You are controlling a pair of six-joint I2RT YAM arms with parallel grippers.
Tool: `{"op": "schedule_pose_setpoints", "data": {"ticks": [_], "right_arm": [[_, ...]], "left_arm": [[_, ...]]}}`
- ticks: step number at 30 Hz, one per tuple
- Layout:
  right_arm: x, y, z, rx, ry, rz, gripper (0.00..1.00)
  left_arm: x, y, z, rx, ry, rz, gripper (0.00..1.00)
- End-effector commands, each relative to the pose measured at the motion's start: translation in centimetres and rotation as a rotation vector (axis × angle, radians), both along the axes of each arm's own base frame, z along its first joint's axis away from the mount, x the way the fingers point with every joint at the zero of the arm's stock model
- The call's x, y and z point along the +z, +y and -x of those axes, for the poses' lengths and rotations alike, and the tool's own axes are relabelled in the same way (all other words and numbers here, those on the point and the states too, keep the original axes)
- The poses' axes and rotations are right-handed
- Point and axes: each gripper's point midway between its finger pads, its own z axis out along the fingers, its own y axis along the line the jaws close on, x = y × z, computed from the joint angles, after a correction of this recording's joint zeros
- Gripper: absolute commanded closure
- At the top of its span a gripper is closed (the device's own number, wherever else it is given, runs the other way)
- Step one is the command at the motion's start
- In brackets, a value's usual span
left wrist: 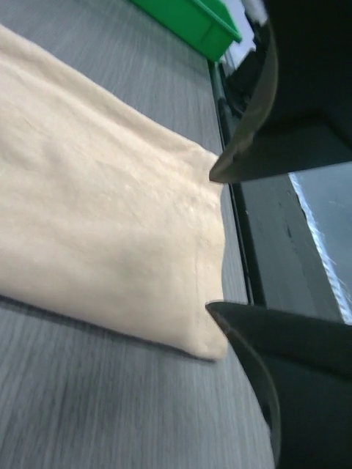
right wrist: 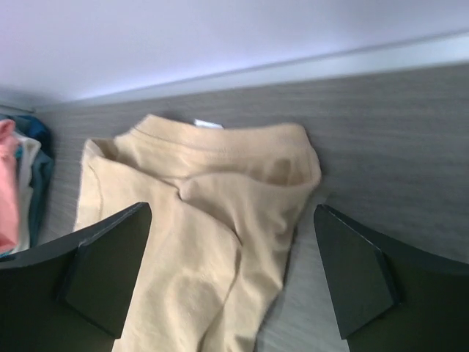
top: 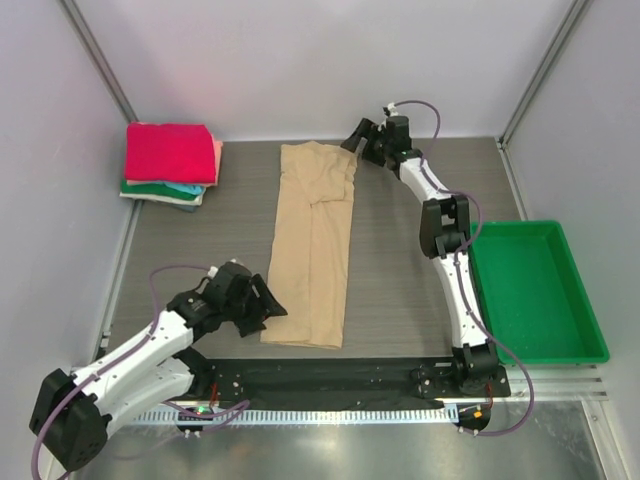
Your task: Fold and stack the t-shirts
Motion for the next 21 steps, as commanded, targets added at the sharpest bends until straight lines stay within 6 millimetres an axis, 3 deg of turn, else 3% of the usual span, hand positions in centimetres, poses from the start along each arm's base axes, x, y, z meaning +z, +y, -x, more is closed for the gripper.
{"op": "schedule_pose_setpoints", "data": {"ticks": [1, 2, 4, 5, 7, 8, 9, 10, 11, 12, 13, 14, 15, 16, 18, 19, 20, 21], "right_arm": [[8.2, -1.5, 1.2, -0.053, -0.061, 0.077, 0.00], [10.4, -2.4, 3.2, -0.073, -0.047, 0.099, 0.00], [11.2, -4.2, 5.9, -0.141, 0.006, 0.140, 0.00], [10.6, -5.0, 9.5, -0.153, 0.077, 0.143, 0.00], [10.2, -5.1, 13.7, -0.145, 0.136, 0.154, 0.00], [5.8, -5.5, 17.5, -0.136, 0.255, 0.186, 0.00], [8.1, -5.4, 19.9, -0.127, 0.229, 0.183, 0.00], [7.1, -5.0, 22.2, -0.104, 0.264, 0.195, 0.00], [4.2, -4.1, 26.3, -0.055, 0.343, 0.223, 0.00], [5.0, -3.3, 28.4, -0.017, 0.332, 0.225, 0.00], [4.2, -2.9, 30.9, 0.017, 0.376, 0.242, 0.00], [1.9, -2.1, 34.7, 0.065, 0.445, 0.280, 0.00], [2.9, -1.7, 36.7, 0.080, 0.448, 0.259, 0.00], [0.7, -1.9, 39.9, 0.102, 0.514, 0.267, 0.02], [0.3, -0.2, 43.8, 0.170, 0.534, 0.258, 0.07], [1.2, 0.4, 45.2, 0.168, 0.529, 0.219, 0.14], [-0.1, 0.2, 47.4, 0.181, 0.564, 0.222, 0.18], [0.0, 1.4, 49.1, 0.229, 0.554, 0.210, 0.20]], "left_arm": [[2.5, 0.3, -0.6, -0.020, -0.057, -0.055, 0.31], [2.2, 1.9, -0.8, 0.010, -0.063, -0.141, 0.29], [2.6, 2.7, -1.3, 0.012, -0.093, -0.190, 0.27], [2.5, 2.9, -1.6, 0.015, -0.108, -0.209, 0.27], [2.1, 2.9, -1.8, -0.002, -0.115, -0.223, 0.27], [1.8, 2.8, -2.0, -0.010, -0.120, -0.228, 0.28], [1.3, 2.8, -2.1, -0.022, -0.114, -0.242, 0.28], [1.0, 2.8, -2.1, -0.041, -0.115, -0.254, 0.28], [0.9, 2.6, -2.3, -0.048, -0.122, -0.256, 0.29], [0.7, 2.6, -2.4, -0.059, -0.121, -0.262, 0.29], [0.3, 2.6, -2.3, -0.069, -0.112, -0.271, 0.30], [0.3, 2.5, -2.4, -0.078, -0.122, -0.272, 0.30], [0.0, 2.6, -2.4, -0.083, -0.117, -0.276, 0.30], [0.1, 2.5, -2.5, -0.085, -0.125, -0.274, 0.30], [-0.3, 2.7, -2.3, -0.090, -0.122, -0.279, 0.30], [-0.4, 2.7, -2.3, -0.089, -0.123, -0.279, 0.30], [-0.5, 2.7, -2.2, -0.090, -0.125, -0.276, 0.30], [-0.6, 2.6, -2.2, -0.087, -0.122, -0.269, 0.30]]}}
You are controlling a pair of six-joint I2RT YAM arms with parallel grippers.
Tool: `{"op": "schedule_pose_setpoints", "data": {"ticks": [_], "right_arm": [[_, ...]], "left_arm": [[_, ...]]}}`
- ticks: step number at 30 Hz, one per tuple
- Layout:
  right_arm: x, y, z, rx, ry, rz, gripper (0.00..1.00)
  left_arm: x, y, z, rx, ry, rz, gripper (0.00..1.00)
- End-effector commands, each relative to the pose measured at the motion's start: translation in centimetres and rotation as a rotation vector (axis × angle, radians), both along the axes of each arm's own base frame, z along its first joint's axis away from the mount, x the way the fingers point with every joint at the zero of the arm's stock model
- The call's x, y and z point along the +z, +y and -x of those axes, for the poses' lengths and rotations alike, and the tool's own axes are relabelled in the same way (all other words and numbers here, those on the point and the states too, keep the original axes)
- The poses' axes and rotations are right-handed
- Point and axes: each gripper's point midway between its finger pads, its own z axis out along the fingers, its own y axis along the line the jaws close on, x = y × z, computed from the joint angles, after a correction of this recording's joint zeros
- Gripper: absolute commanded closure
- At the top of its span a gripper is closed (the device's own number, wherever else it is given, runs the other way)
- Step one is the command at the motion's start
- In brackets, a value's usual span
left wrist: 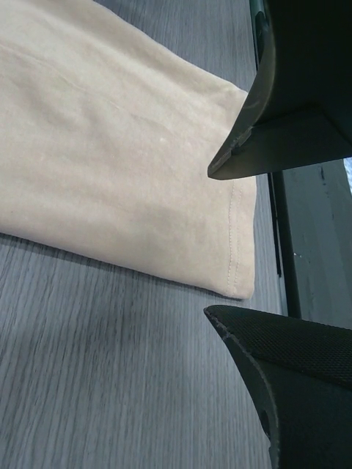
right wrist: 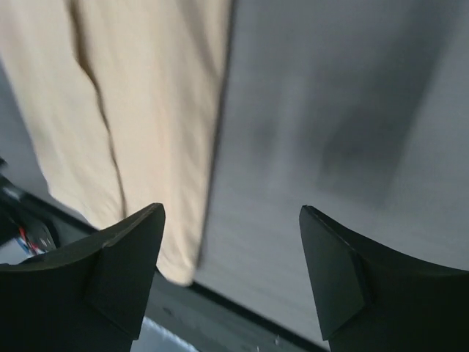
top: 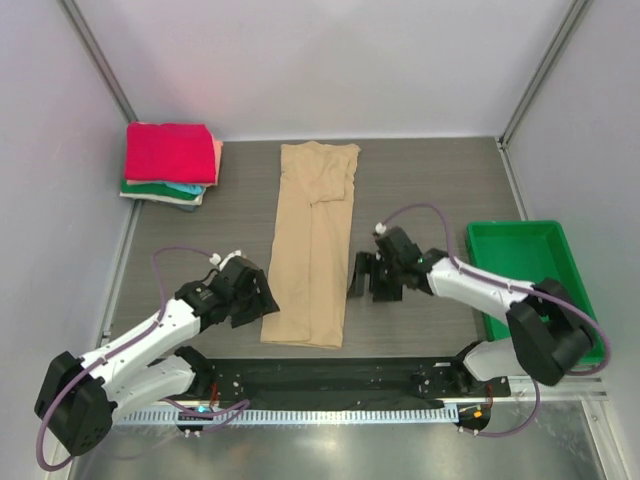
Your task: Fold and stack the t-shirts
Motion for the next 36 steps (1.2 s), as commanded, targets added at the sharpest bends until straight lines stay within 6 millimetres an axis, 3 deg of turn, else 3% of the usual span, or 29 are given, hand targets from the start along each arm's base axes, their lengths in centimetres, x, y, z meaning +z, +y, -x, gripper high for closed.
{"op": "schedule_pose_setpoints", "data": {"ticks": [1, 4, 6, 10, 17, 19, 20, 21, 26, 30, 36], "right_arm": [[1.0, 1.0, 4.3, -0.034, 0.035, -0.089, 0.22], [0.7, 2.1, 6.8, 0.007, 0.042, -0.104, 0.27], [0.9, 3.0, 7.5, 0.012, 0.039, -0.129, 0.28], [-0.4, 5.1, 10.6, 0.080, 0.079, -0.121, 0.28], [-3.6, 6.7, 13.0, 0.104, 0.145, -0.122, 0.35], [-4.3, 6.4, 13.1, 0.104, 0.146, -0.099, 0.43], [-4.9, 5.8, 13.2, 0.096, 0.145, -0.080, 0.56], [-4.9, 5.8, 13.2, 0.094, 0.143, -0.078, 0.56], [-5.4, 4.6, 13.3, 0.080, 0.133, -0.050, 0.83], [-5.3, 3.7, 13.3, 0.065, 0.115, -0.031, 0.97], [-5.7, 1.8, 13.7, 0.046, 0.106, 0.003, 0.99]], "left_arm": [[-0.3, -0.1, -0.4, -0.013, -0.037, 0.009, 0.30], [-0.8, -0.2, -0.1, -0.008, -0.032, 0.023, 0.30], [-1.1, -0.2, 0.2, -0.009, -0.024, 0.031, 0.30], [-1.6, -0.3, 0.6, -0.009, -0.010, 0.046, 0.31], [-2.6, -0.3, 1.5, -0.019, 0.012, 0.067, 0.31], [-2.9, -0.4, 1.8, -0.028, 0.019, 0.076, 0.31], [-3.1, -0.4, 2.0, -0.033, 0.021, 0.075, 0.31], [-3.3, -0.4, 2.1, -0.033, 0.025, 0.072, 0.31], [-3.8, -1.0, 3.0, -0.060, 0.058, 0.104, 0.31], [-3.6, -1.3, 3.2, -0.070, 0.060, 0.123, 0.31], [-3.4, -1.4, 3.7, -0.082, 0.058, 0.132, 0.32]]}}
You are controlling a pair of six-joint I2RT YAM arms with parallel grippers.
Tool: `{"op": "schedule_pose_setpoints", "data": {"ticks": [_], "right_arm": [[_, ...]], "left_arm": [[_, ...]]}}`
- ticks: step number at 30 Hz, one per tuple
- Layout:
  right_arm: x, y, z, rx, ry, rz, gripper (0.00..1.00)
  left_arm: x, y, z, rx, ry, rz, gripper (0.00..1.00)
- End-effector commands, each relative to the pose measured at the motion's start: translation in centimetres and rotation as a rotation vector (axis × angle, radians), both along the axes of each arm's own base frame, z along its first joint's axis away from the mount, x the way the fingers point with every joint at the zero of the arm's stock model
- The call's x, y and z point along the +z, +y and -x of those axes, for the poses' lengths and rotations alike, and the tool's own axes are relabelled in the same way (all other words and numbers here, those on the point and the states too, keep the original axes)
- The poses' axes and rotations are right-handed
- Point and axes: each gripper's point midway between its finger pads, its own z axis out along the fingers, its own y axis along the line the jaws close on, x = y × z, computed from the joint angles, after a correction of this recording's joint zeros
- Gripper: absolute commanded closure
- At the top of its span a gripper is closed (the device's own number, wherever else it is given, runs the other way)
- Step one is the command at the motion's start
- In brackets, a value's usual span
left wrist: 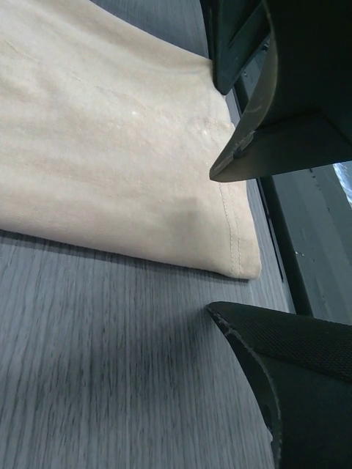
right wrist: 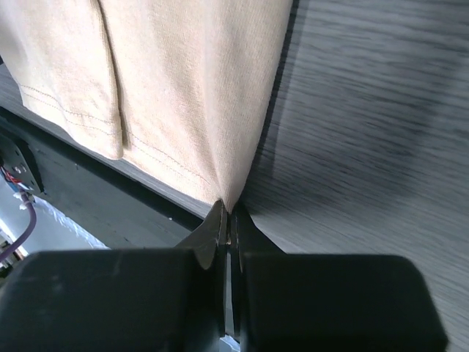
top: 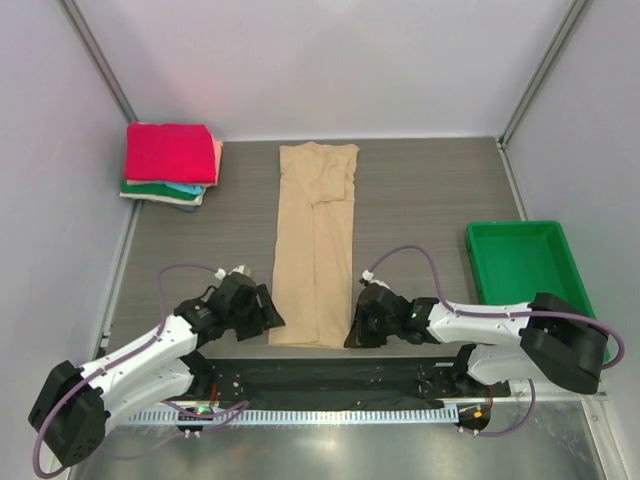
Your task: Fold and stack the t-shirts
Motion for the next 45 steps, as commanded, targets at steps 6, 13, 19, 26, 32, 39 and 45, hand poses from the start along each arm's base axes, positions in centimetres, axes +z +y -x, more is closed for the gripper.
{"op": "schedule_pose_setpoints", "data": {"ticks": [6, 13, 19, 26, 32, 39, 45], "right_arm": [[-1.6, -3.1, 0.4, -0.032, -0.022, 0.094, 0.99], [-1.4, -3.1, 0.1, -0.036, -0.034, 0.088, 0.99], [-1.6, -3.8, 0.1, -0.047, -0.029, 0.086, 0.99], [-1.5, -4.7, 0.8, -0.054, -0.015, 0.083, 0.99], [0.5, -5.0, 0.8, -0.077, -0.035, 0.049, 0.99], [7.8, -3.6, -2.9, -0.105, -0.208, 0.025, 0.99], [13.7, -4.3, -9.3, -0.152, -0.367, 0.081, 0.99]], "left_arm": [[-0.4, -0.9, 1.8, -0.049, 0.042, 0.029, 0.33], [-1.5, -1.4, 2.9, -0.067, 0.057, -0.021, 0.43], [-1.5, -1.4, 2.5, -0.046, 0.015, -0.050, 0.71], [0.1, -2.2, 2.2, -0.036, -0.007, -0.017, 1.00], [3.1, -4.0, 3.0, -0.029, -0.045, 0.042, 1.00], [8.5, -4.5, 1.4, -0.047, -0.140, -0.025, 1.00], [12.7, -4.3, -2.5, -0.034, -0.263, -0.181, 1.00]]}}
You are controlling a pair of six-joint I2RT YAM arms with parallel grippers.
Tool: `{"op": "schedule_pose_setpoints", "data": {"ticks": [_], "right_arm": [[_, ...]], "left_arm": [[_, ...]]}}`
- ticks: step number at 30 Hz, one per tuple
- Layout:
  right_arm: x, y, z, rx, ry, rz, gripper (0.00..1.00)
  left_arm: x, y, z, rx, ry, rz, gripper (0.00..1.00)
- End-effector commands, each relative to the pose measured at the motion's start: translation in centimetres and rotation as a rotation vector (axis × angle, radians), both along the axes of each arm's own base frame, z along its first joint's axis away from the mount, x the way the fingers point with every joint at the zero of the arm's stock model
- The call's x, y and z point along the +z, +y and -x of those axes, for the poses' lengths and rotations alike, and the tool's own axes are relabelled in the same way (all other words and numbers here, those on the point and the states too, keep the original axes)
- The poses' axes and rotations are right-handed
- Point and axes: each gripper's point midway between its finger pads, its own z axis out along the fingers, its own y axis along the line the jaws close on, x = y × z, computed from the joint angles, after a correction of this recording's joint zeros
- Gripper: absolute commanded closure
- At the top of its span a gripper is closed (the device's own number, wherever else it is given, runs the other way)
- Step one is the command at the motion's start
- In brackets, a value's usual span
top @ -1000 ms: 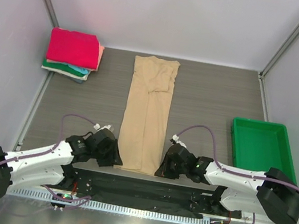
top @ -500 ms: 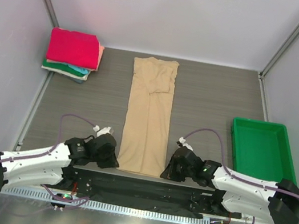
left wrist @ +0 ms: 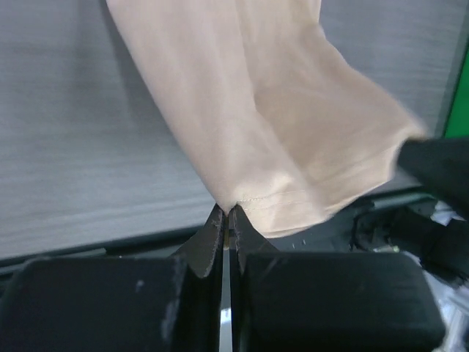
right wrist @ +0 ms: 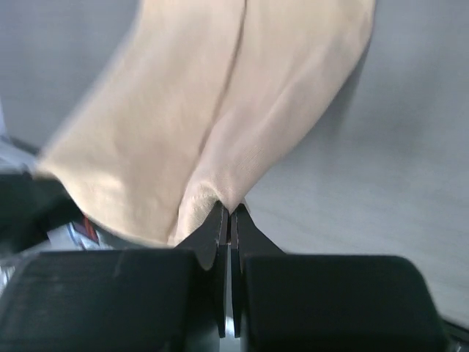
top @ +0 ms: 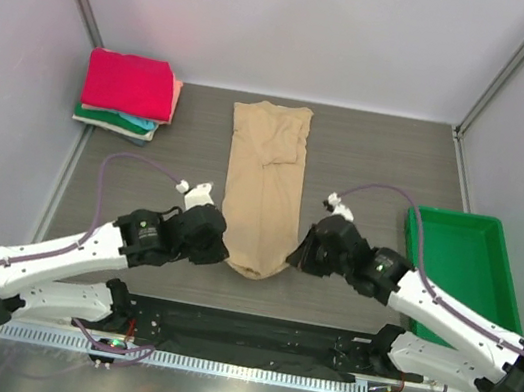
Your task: Fold and stack the t-shirts
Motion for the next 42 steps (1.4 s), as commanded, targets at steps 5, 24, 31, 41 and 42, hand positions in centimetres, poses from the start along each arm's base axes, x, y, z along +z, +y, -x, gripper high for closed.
{"op": "schedule_pose_setpoints", "data": {"ticks": [5, 24, 31, 41, 42], "right_arm": [[4.9, -2.5, -9.9, -0.071, -0.178, 0.136, 0.99], [1.8, -1.2, -26.7, -0.074, -0.120, 0.208, 0.99], [-0.4, -1.0, -29.6, -0.076, -0.075, 0.184, 0.99], [-2.1, -0.6, -34.0, -0.098, -0.056, 0.141, 0.65], [-1.8, -1.4, -35.1, -0.123, -0.061, 0.132, 0.54]], "left_arm": [[2.1, 1.7, -6.9, 0.028, -0.115, -0.187, 1.00], [-0.9, 2.1, -25.4, -0.001, -0.023, -0.226, 1.00], [-3.1, 2.5, -28.0, 0.008, 0.029, -0.227, 1.00], [-5.6, 4.4, -30.4, 0.055, 0.125, -0.266, 0.82], [-5.4, 5.1, -31.2, 0.074, 0.133, -0.264, 0.71]]}}
